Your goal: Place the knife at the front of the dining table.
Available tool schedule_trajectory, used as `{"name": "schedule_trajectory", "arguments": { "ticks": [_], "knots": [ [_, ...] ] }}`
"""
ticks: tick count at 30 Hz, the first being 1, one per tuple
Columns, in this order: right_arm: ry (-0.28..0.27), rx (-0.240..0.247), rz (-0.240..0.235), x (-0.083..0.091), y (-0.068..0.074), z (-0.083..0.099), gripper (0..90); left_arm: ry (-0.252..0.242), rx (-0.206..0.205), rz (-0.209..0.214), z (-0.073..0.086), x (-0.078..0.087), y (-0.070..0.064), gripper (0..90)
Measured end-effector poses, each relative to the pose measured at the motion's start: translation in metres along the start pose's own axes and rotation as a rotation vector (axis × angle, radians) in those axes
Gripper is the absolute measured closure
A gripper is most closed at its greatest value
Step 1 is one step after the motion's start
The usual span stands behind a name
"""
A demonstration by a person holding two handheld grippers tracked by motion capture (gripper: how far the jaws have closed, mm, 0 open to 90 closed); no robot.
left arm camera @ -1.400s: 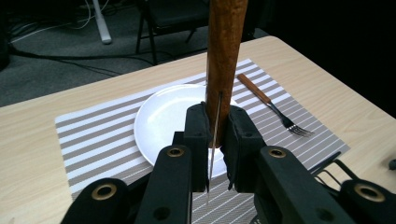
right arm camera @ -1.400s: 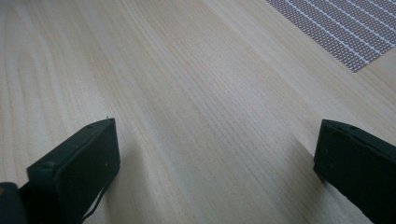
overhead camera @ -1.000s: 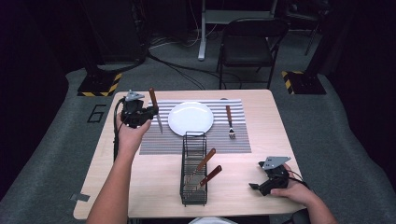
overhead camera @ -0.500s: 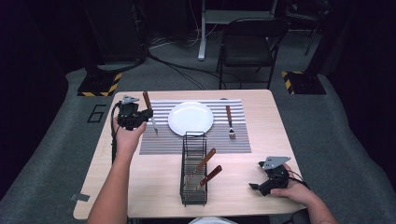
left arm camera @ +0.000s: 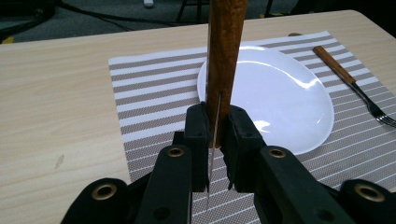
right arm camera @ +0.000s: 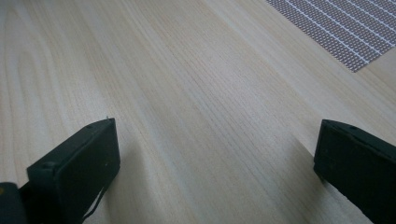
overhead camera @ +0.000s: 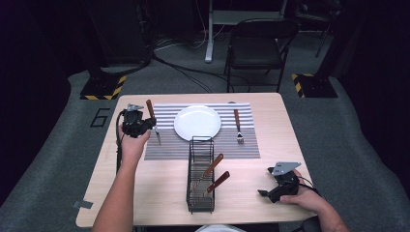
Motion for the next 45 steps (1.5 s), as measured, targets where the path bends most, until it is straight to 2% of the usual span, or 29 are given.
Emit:
{"name": "schedule_trajectory", "arguments": {
  "ticks": [8,21,32,35,45],
  "knots": [
    [0.002,-0.004,0.001,0.0,0.0,0.0,0.0,0.015,0.018,-0.009,0.009,-0.007,0.006,80.3],
    [0.002,-0.004,0.001,0.0,0.0,0.0,0.0,0.026,0.032,-0.011,0.012,-0.018,0.009,80.2],
    [0.0,0.0,0.0,0.0,0.0,0.0,0.0,0.018,0.027,-0.023,0.008,-0.033,0.01,80.3],
    [0.0,0.0,0.0,0.0,0.0,0.0,0.0,0.015,0.037,-0.027,0.008,-0.036,0.012,80.3],
    [0.002,-0.004,0.0,0.0,0.0,0.0,0.0,0.035,0.048,-0.031,0.002,-0.057,0.017,80.3]
  ]
}}
Point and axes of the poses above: each handheld gripper's, and its own axes: x roughly backward along the jaws, z roughly out of its underside, y roughly to its left, the point moved 5 cm from there along -x, roughly forward along the jaws, and after that the axes turned 11 degrees about z, right-handed, at the moved point
